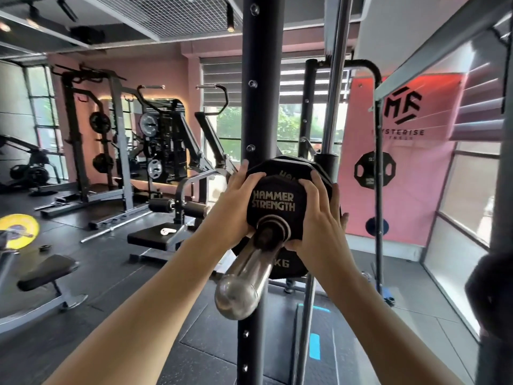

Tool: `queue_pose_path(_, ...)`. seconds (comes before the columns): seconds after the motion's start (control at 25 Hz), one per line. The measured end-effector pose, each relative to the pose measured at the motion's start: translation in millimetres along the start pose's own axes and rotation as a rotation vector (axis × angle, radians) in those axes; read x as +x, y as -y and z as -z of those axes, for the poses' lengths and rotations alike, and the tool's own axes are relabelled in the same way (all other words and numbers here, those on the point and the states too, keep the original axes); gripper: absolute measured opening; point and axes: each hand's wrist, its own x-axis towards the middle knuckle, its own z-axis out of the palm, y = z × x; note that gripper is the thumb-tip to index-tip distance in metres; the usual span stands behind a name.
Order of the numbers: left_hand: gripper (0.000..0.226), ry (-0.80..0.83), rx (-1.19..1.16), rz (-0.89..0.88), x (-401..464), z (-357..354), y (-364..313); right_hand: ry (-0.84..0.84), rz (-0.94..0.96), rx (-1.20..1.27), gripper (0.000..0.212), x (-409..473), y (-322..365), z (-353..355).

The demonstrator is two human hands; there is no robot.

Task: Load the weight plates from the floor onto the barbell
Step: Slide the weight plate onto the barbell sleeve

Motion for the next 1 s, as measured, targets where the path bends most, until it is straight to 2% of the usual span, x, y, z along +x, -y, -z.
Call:
queue_pose_path(0.24, 0.115, 0.024, -0.08, -0.064, 12.1, -16.7, 21.2, -0.088, -0.091, -0.091, 0.108, 5.7, 12.5, -11.1)
queue_pose_path(0.4, 0.118, 0.024, -0.1, -0.092, 13.1, -13.4, 23.0, -0.123, -0.065, -0.113, 0.105, 4.4, 21.4, -7.8)
queue_pose_path(0.64, 0.118, 0.061, -0.003, -0.136, 6.5, 1.2, 22.0, -0.069, -0.082, -0.163, 0.101, 6.0, 20.8, -2.3)
queue_pose_path(0.8, 0.109, 0.132, 0.034, -0.142, 1.1, 18.9, 26.3, -0.008, -0.15, -0.129, 0.087, 11.0, 29.8, 8.2)
queue_pose_path(1.0, 0.082, 0.043, 0.048, -0.058, -14.9, 58.5, 37.2, -0.144, -0.107, 0.037, 0.056, 19.0, 101.2, 20.9)
